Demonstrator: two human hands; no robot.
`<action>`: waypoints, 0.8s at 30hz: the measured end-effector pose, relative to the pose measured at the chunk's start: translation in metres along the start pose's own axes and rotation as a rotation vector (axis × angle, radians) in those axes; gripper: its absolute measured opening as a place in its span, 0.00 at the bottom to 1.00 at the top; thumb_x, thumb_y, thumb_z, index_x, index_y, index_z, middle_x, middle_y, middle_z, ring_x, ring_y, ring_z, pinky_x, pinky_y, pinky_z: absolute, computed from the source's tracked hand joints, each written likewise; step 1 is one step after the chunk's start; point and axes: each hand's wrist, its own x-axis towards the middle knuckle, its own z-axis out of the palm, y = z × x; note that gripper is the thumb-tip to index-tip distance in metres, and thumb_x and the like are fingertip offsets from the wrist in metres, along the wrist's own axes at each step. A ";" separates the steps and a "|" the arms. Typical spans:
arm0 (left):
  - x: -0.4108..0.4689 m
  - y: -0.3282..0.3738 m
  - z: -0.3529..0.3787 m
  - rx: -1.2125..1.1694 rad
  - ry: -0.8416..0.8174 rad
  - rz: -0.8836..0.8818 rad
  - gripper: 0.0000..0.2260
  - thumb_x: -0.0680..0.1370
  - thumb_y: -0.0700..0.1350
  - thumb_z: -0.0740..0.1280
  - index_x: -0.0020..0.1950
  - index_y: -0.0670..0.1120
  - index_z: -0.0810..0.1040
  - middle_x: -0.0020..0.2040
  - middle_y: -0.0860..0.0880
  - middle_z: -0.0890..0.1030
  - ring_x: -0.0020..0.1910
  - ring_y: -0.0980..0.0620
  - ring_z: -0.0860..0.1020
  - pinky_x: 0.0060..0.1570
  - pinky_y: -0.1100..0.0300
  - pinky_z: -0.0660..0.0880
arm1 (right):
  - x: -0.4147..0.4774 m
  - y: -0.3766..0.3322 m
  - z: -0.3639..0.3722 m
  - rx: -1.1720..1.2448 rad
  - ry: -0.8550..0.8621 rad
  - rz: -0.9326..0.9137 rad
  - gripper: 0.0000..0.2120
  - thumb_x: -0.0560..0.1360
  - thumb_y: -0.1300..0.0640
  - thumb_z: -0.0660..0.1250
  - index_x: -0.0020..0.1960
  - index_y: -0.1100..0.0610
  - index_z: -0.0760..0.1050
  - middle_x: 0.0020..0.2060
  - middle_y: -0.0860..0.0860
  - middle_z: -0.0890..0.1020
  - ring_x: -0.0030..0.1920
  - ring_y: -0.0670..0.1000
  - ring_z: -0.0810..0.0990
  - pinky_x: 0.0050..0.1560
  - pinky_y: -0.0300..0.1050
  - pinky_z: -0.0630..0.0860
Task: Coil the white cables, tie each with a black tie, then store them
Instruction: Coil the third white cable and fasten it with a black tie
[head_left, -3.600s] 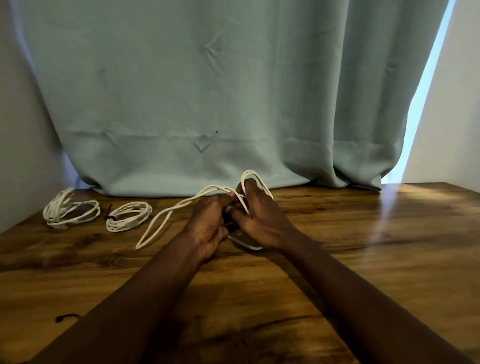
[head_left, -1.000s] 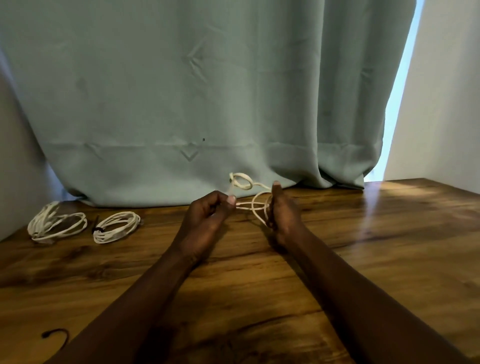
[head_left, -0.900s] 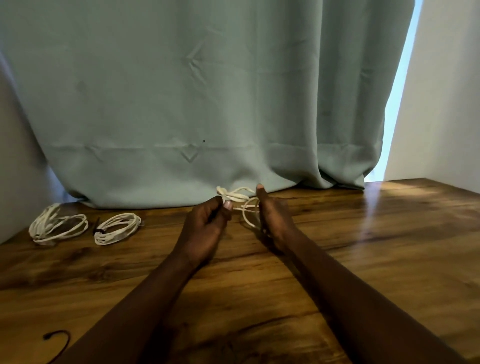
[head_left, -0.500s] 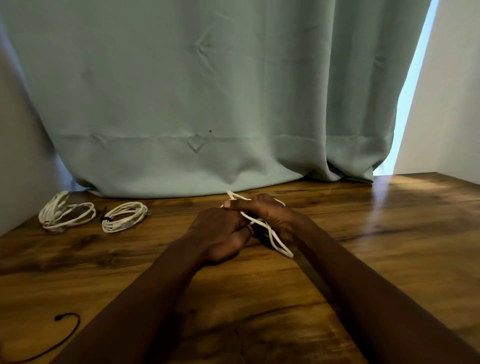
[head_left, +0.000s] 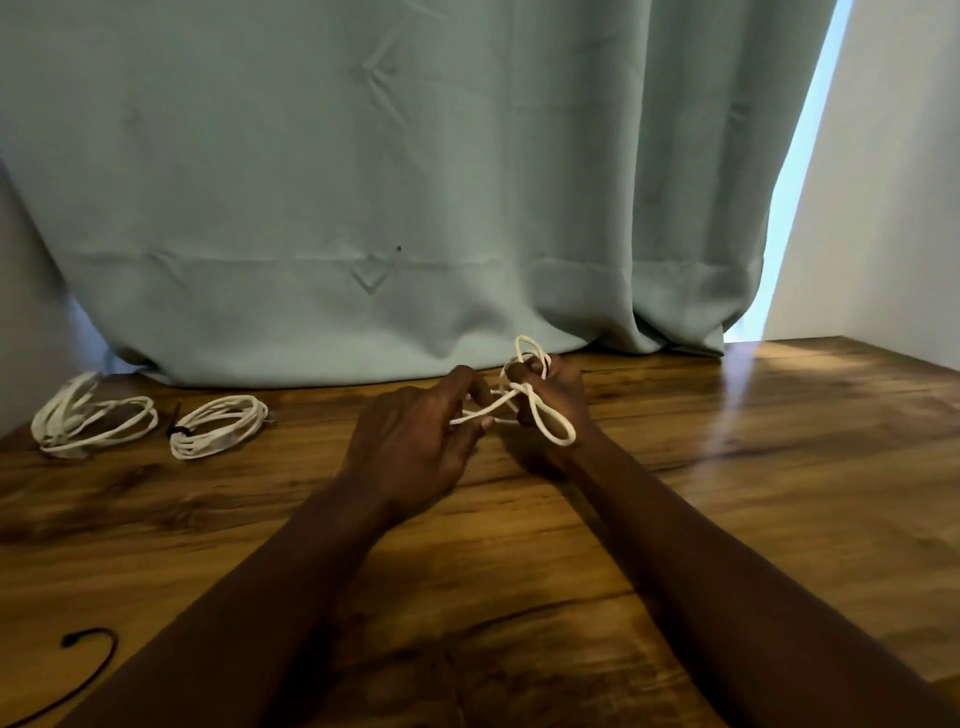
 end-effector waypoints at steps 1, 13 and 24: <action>0.000 0.002 0.003 -0.009 0.031 -0.022 0.07 0.81 0.58 0.65 0.56 0.58 0.75 0.34 0.56 0.78 0.34 0.55 0.77 0.36 0.55 0.72 | 0.000 0.001 0.003 0.002 0.041 -0.009 0.12 0.77 0.69 0.68 0.37 0.61 0.74 0.25 0.52 0.76 0.24 0.46 0.77 0.28 0.38 0.73; 0.001 0.029 0.003 -1.181 -0.228 -0.357 0.12 0.82 0.41 0.64 0.40 0.43 0.82 0.27 0.48 0.69 0.26 0.55 0.66 0.30 0.63 0.65 | 0.000 0.002 0.012 0.069 0.218 -0.164 0.11 0.80 0.56 0.70 0.41 0.54 0.71 0.31 0.52 0.77 0.35 0.55 0.77 0.41 0.54 0.77; 0.012 0.000 -0.014 -0.612 0.480 -0.586 0.03 0.79 0.48 0.73 0.47 0.51 0.84 0.44 0.56 0.85 0.46 0.57 0.81 0.47 0.61 0.72 | 0.010 0.003 -0.014 -0.253 0.424 -0.221 0.06 0.83 0.57 0.65 0.48 0.57 0.72 0.40 0.51 0.78 0.39 0.50 0.75 0.41 0.41 0.69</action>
